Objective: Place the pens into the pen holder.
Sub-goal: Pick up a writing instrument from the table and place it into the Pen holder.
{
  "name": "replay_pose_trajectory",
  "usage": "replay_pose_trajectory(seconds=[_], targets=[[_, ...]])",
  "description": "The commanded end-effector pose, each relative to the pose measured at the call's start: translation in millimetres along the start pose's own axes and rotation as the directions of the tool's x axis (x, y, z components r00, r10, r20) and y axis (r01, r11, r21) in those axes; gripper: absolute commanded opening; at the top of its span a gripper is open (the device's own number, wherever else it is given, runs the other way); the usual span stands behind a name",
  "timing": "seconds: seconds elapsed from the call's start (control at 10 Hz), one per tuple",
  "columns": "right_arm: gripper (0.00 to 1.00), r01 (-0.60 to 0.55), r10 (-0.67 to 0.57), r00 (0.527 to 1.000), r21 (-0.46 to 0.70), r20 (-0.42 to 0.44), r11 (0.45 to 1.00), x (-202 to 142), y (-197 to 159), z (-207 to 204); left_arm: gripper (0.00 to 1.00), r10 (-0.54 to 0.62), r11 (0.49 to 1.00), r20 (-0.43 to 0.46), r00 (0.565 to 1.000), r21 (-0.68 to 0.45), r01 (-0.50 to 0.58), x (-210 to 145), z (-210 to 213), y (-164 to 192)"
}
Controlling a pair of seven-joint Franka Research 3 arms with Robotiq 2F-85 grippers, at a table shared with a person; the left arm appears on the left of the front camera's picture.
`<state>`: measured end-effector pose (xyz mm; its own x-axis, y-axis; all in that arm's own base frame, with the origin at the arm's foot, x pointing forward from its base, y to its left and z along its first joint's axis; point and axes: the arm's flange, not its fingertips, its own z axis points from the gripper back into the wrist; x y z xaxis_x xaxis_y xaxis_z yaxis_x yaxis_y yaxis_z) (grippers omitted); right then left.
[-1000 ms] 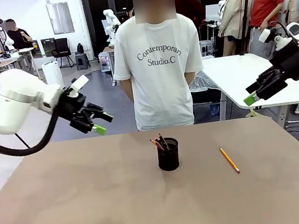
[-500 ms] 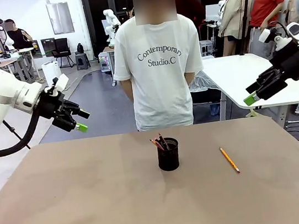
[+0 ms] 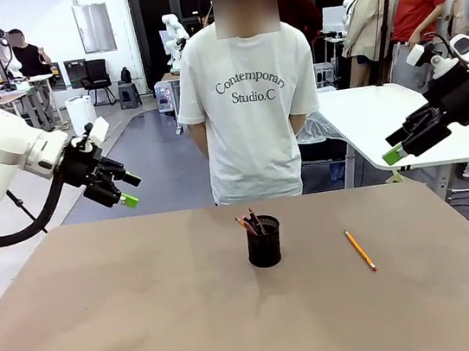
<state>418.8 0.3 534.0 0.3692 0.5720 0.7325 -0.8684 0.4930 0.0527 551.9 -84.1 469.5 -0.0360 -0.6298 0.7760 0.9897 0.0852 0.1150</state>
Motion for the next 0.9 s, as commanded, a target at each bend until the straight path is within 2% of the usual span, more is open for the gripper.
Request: replay_pose_trajectory(seconds=[0.0, 0.8], targets=[[1.00, -0.001, 0.001, 0.999, 0.008, 0.032, 1.000, 0.8, 0.9, -1.3, 1.00, 0.002, 1.000, 0.006, 1.000, -0.007, -0.002, 0.5, 2.7, -0.3], [1.00, -0.001, 0.001, 0.999, 0.008, 0.032, 1.000, 0.8, 0.9, -1.3, 1.00, 0.002, 1.000, 0.006, 1.000, -0.007, -0.002, 0.5, 2.7, -0.3]])
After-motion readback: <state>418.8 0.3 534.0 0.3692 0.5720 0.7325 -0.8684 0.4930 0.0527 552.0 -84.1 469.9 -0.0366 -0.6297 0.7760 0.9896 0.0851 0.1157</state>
